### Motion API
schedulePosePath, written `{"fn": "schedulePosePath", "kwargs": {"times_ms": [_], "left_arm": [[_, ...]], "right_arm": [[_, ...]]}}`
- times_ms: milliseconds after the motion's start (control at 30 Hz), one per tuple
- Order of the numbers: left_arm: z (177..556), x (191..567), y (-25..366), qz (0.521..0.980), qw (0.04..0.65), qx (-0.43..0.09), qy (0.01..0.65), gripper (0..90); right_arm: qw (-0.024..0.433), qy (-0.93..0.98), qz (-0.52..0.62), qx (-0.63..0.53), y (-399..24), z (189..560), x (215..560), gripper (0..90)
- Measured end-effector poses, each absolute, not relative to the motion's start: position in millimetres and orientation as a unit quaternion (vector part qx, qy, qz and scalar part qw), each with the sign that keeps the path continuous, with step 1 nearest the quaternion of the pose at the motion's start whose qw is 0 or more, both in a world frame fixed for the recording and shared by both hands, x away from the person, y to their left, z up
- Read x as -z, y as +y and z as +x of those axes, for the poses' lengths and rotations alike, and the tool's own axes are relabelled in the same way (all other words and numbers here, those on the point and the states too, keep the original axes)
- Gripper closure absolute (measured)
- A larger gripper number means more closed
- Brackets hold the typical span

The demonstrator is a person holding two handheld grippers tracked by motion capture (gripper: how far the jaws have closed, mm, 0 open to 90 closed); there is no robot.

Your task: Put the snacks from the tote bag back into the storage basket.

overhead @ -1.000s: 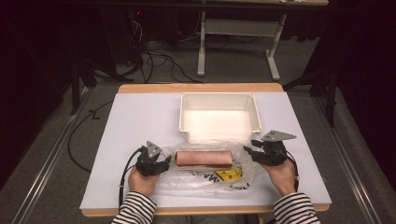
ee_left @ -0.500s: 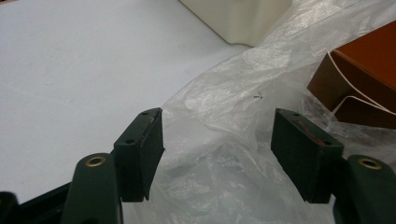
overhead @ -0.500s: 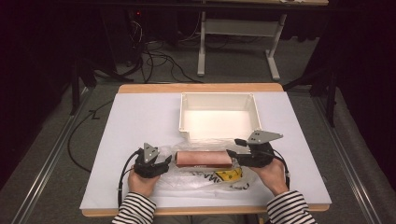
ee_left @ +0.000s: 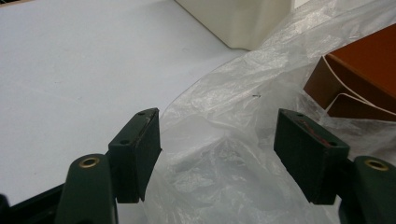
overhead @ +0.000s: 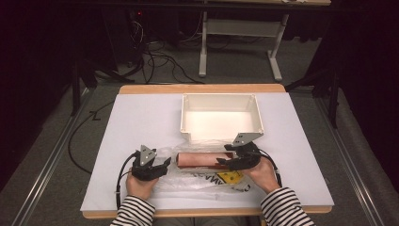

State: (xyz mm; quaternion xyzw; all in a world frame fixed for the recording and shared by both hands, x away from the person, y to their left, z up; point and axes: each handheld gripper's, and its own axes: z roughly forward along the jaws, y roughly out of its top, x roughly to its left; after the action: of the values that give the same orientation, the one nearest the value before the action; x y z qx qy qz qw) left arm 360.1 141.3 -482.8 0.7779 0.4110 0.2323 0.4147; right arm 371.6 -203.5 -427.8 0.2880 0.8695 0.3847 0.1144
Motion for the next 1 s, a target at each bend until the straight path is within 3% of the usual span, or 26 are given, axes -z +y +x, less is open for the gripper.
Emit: {"fn": "schedulePosePath", "kwargs": {"times_ms": [767, 1000], "left_arm": [[360.0, 483.8, 140.3, 0.781, 0.412, -0.232, 0.408, 32.1], [360.0, 483.9, 139.6, 0.782, 0.41, -0.233, 0.407, 32.1]], "right_arm": [[0.062, 0.894, 0.265, -0.357, -197.1, 366.0, 442.4, 29.0], [0.097, 0.885, 0.254, -0.378, -197.6, 359.2, 429.5, 34.5]]}}
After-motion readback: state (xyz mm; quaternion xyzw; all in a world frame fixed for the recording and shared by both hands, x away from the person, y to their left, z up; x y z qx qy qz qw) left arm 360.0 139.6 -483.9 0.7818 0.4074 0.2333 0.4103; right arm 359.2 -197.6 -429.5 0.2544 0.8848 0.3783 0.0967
